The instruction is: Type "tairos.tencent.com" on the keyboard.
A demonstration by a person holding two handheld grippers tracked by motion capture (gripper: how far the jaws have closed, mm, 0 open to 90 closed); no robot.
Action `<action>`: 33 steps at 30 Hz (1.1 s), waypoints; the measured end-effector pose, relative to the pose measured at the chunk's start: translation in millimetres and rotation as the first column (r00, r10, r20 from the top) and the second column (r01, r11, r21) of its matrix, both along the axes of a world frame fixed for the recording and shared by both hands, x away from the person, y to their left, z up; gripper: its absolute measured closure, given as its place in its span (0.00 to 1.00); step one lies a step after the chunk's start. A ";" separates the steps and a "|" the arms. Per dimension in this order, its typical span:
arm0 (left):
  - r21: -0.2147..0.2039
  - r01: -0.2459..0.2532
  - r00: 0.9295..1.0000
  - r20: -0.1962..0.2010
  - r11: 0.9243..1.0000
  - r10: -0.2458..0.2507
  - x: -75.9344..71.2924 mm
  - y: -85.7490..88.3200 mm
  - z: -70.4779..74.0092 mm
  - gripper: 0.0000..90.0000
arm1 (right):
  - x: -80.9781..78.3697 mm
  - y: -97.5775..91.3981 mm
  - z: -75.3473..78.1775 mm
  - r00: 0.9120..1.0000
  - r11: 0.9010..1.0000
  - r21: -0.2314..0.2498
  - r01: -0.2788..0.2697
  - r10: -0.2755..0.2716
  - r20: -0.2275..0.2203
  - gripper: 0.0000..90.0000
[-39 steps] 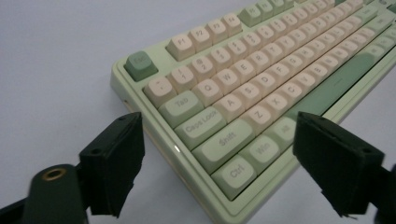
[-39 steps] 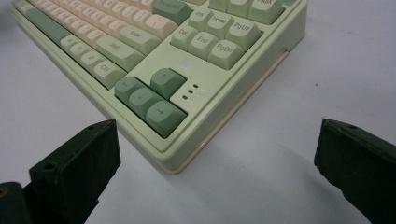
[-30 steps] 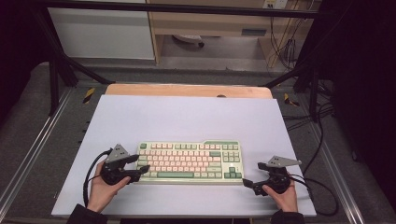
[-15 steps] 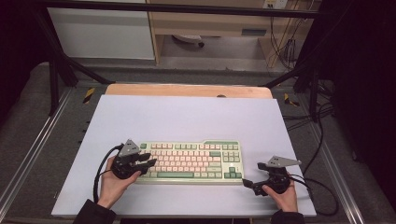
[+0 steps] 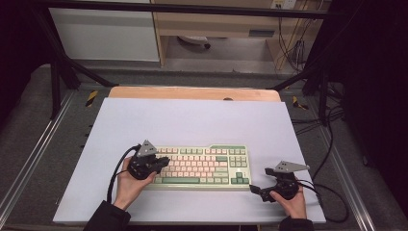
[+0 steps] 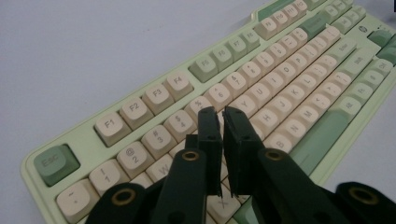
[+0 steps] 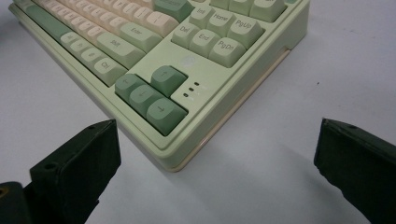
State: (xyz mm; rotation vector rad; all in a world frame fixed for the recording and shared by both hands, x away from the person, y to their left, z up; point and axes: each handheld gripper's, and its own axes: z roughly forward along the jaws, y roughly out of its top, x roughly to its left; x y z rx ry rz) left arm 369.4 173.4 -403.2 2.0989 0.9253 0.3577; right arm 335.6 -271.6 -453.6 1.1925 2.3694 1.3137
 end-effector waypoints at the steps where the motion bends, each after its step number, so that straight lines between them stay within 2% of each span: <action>1: -0.003 0.000 1.000 0.001 1.000 0.000 1.2 -2.0 0.2 0.96 | 0.0 0.0 0.0 1.000 1.000 0.000 0.000 0.000 0.000 0.01; 4: 0.002 0.003 1.000 0.004 1.000 -0.003 4.6 -9.0 1.1 1.00 | 0.3 0.2 -0.4 1.000 1.000 -0.001 0.001 -0.001 0.003 0.01; 10: 0.007 0.018 1.000 0.008 1.000 -0.018 9.1 -23.5 -0.2 1.00 | 0.5 0.1 -0.7 1.000 1.000 -0.003 -0.003 0.003 0.004 0.01; 16: 0.037 0.025 1.000 0.004 0.999 -0.025 13.3 -35.1 -6.9 1.00 | 0.5 0.3 -1.0 1.000 1.000 -0.005 -0.006 0.006 0.004 0.01; 27: 0.061 0.022 1.000 -0.016 0.998 -0.021 16.0 -35.1 -17.8 1.00 | 0.1 0.1 -0.3 1.000 1.000 0.001 -0.001 0.001 0.002 0.01; 33: 0.053 0.021 1.000 -0.015 0.998 -0.020 16.4 -34.0 -20.1 1.00 | 0.1 0.1 -0.3 1.000 1.000 0.000 -0.001 0.001 0.002 0.01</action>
